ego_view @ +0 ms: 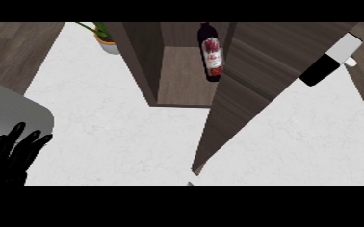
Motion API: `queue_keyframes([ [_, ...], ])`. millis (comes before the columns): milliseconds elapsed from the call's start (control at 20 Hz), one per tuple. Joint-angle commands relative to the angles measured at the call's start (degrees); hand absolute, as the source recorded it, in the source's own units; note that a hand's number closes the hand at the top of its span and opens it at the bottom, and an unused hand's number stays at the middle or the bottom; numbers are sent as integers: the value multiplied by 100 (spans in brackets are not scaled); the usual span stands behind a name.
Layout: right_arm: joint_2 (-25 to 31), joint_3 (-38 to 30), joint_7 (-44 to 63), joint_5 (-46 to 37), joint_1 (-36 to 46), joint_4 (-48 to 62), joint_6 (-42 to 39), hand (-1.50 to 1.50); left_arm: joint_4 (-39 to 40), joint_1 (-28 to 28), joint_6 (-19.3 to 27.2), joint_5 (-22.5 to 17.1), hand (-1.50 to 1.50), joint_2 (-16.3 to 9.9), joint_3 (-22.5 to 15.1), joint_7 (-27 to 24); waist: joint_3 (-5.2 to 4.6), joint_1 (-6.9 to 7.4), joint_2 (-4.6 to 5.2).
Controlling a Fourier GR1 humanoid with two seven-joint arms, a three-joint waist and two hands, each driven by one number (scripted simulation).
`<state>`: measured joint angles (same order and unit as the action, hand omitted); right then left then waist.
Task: Pick up the wine, place it into the cabinet and close the cabinet
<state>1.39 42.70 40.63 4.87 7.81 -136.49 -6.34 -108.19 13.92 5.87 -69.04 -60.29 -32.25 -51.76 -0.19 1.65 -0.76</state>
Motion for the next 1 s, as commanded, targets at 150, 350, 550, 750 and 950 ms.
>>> queue_keyframes([
  [150, -131, 1399, -219, -647, 1206, 653, 1641, 150, 395, 881, -978, -100, -150, -415, 404, -445, -8, 114, -6],
  [350, -111, 1361, -258, -820, 1735, 763, 2324, 150, 589, 770, -1163, -362, -150, -693, 878, -335, -16, 102, -16],
  [550, -99, 1021, -402, -831, 2180, 923, 2940, 150, 988, 1085, -1806, -300, -150, -756, 1020, -529, -18, 134, 14],
  [750, -91, 498, -469, -574, 2850, 1434, 3193, 150, 955, 1042, -2017, -454, -150, -870, 1233, -408, -18, 206, 73],
  [950, -110, -53, -424, -430, 3676, 2262, 3554, 150, 1088, 1265, -2333, -449, -150, -996, 1463, -458, -11, 269, 70],
])
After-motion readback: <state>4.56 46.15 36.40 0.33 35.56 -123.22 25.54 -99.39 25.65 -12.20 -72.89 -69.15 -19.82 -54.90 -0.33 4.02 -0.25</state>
